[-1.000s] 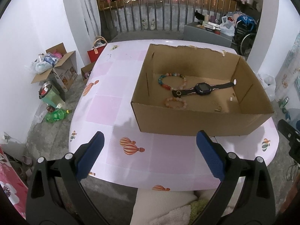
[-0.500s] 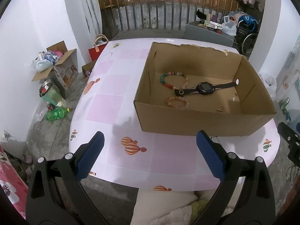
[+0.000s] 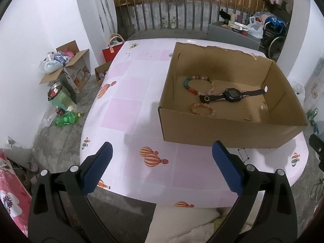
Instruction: Organize jewelry
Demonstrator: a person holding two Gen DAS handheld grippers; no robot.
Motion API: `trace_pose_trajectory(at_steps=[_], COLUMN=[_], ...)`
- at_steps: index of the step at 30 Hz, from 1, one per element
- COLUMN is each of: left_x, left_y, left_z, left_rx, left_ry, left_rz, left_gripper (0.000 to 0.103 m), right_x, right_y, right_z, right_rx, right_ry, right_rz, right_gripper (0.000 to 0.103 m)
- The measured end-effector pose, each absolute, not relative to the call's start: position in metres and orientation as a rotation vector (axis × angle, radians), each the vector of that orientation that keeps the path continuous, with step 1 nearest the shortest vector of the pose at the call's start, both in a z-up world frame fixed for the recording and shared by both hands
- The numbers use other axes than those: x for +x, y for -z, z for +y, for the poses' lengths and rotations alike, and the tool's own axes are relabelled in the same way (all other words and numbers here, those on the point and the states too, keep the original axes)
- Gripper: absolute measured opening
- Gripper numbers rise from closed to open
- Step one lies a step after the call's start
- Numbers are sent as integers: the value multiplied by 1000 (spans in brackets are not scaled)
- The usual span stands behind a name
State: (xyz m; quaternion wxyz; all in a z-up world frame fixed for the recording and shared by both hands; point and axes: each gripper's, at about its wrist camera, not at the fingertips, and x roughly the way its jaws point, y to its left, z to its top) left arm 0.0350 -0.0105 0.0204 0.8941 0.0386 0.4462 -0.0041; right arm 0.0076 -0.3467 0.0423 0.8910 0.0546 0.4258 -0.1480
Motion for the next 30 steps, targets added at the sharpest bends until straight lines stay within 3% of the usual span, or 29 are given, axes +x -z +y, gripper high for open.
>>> trace_pose_trajectory(at_steps=[30], left_x=[42], left_y=[-21], left_z=[4], left_rx=[66], left_ry=[-12], left_rz=[914], left_gripper=[95], right_x=[16], right_y=[-55], right_z=[-331], right_rx=[24], right_ry=[313], right_rz=[842], right_gripper=[97])
